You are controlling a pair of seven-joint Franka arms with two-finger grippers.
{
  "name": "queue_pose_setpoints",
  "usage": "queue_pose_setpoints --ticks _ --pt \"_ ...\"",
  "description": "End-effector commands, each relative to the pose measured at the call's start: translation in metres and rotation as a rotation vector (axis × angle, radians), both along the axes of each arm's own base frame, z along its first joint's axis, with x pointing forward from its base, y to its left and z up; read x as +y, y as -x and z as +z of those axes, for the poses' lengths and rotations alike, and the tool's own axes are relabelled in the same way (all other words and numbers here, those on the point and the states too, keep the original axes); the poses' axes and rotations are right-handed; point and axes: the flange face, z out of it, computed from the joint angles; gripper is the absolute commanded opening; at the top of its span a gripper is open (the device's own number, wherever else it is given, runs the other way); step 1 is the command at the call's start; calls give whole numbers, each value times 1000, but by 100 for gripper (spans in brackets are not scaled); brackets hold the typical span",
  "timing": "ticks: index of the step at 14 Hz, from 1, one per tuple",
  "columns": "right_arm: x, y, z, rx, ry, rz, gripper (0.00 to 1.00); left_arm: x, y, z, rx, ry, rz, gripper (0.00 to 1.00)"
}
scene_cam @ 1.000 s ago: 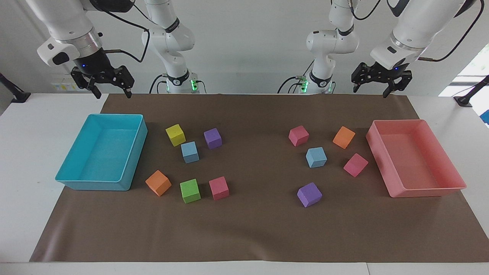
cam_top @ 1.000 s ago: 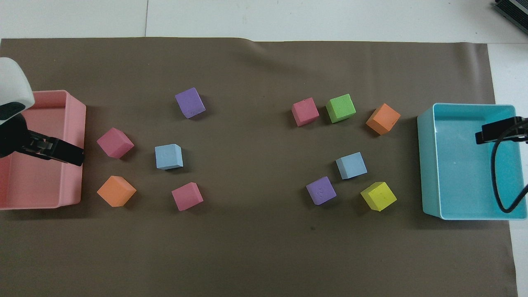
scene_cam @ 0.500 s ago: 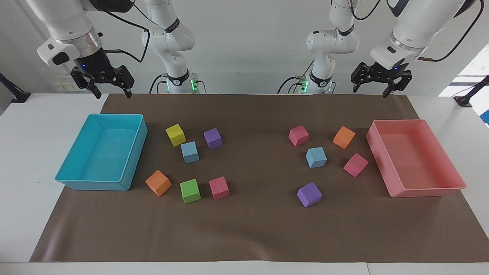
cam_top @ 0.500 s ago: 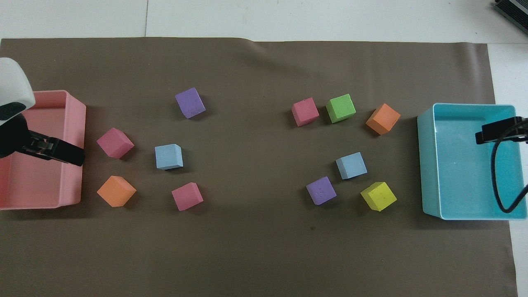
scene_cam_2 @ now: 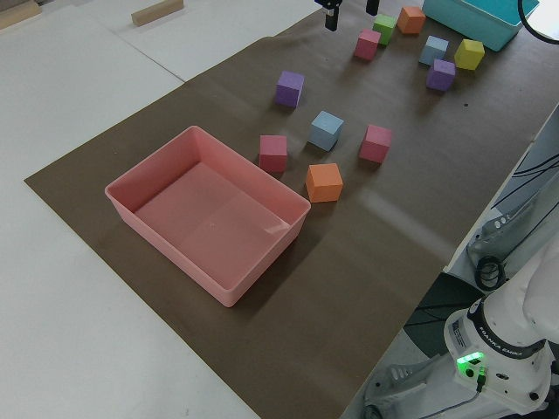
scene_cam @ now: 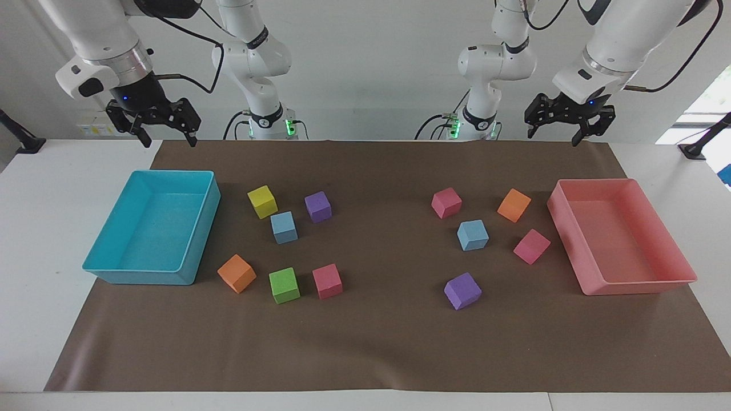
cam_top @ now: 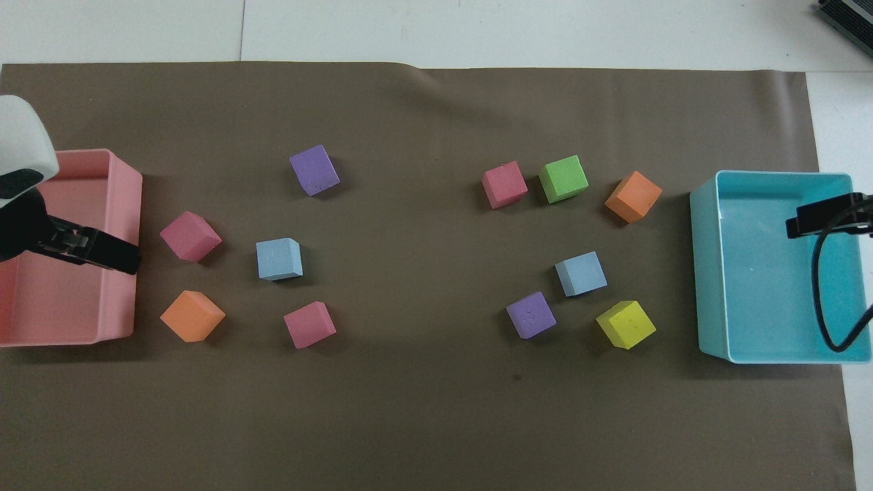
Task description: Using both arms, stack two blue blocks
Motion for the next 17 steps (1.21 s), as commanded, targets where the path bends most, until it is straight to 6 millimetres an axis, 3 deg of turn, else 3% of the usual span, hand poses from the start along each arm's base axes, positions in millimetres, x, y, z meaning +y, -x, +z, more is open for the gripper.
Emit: queue_pose_setpoints --ticks 1,17 --pt "-3 1 0 -8 -10 -27 100 1 8 1 3 7 -2 100" --pt "1 4 -1 6 -11 -11 100 1 8 1 3 9 -2 100"
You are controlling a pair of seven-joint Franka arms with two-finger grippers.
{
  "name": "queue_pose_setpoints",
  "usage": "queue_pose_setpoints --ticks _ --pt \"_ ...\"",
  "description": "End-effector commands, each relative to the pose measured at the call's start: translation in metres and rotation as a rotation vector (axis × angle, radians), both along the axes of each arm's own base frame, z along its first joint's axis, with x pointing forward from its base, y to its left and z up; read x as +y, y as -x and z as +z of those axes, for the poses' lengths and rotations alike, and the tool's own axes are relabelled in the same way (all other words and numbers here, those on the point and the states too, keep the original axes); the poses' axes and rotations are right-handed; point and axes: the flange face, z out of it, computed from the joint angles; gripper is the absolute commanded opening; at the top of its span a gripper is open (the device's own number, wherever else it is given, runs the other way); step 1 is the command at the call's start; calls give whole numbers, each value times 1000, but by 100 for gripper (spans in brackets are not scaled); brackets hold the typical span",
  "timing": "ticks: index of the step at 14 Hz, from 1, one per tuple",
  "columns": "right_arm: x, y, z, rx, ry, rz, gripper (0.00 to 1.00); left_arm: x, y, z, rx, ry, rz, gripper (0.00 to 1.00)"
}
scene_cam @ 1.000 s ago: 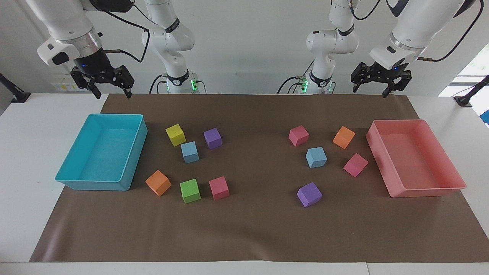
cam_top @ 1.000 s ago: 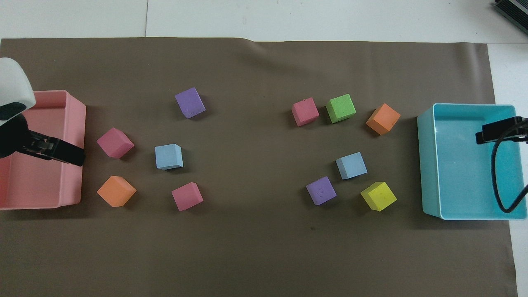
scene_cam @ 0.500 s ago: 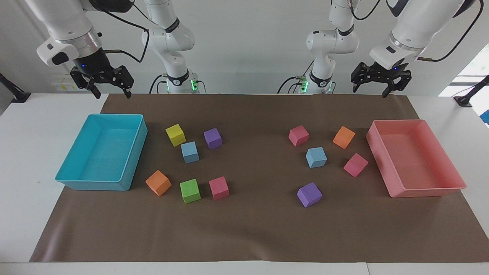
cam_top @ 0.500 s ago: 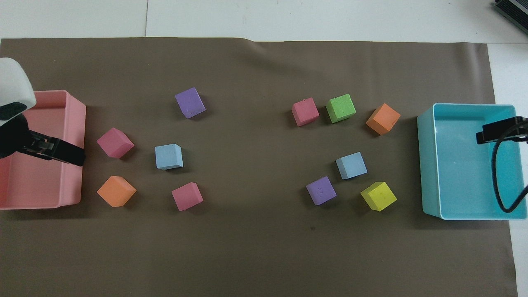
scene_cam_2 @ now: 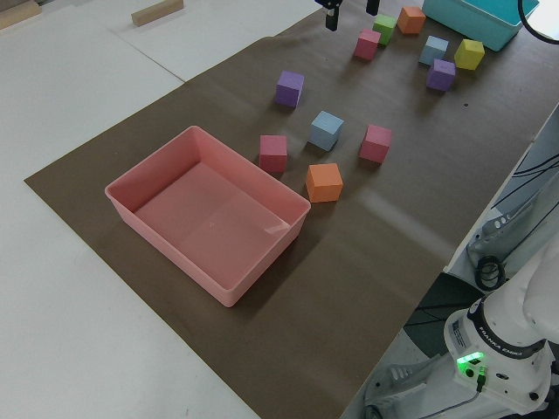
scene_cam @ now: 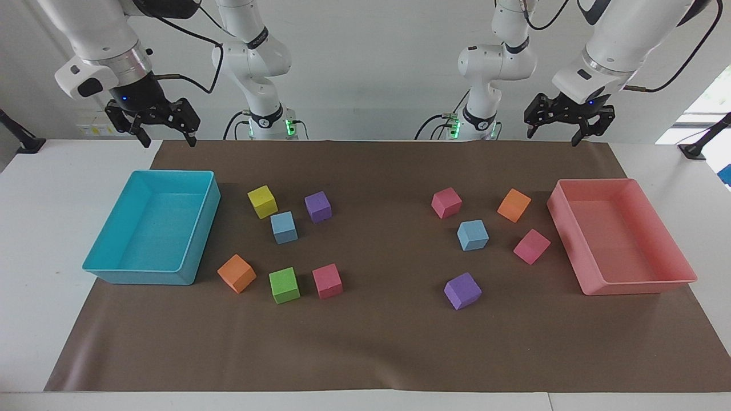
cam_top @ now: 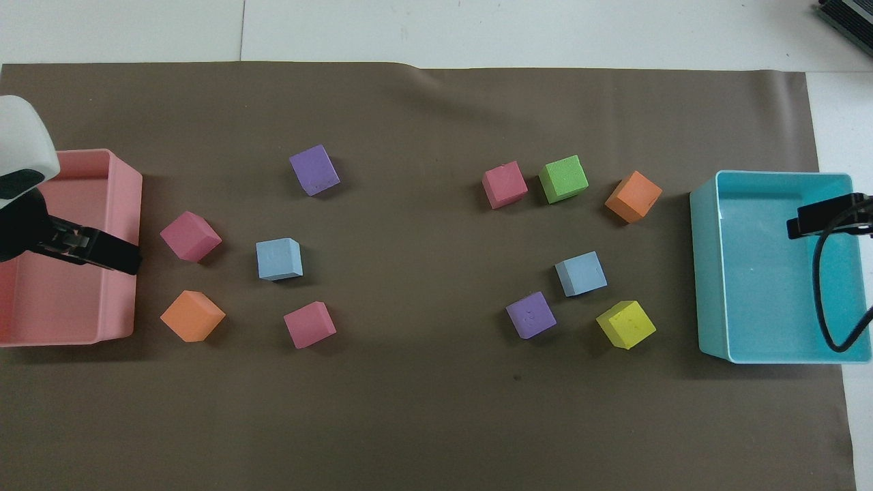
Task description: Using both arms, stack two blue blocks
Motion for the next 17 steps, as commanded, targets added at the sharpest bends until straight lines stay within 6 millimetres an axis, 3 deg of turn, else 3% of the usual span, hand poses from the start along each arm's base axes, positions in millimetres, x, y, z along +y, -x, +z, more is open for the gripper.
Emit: queue_pose_setpoints --ticks 1,3,5,14,17 --pt "4 6 2 6 -11 -2 100 1 8 1 3 7 -1 100" --pt "9 7 0 -1 -11 -5 100 1 8 1 3 7 -1 100" --pt "30 5 -17 3 -12 12 100 1 8 1 3 7 -1 100" --pt "124 -23 -178 -1 -6 79 100 1 8 1 3 7 -3 100" --pt "132 -23 -214 -10 -4 123 100 1 8 1 3 7 -3 100"
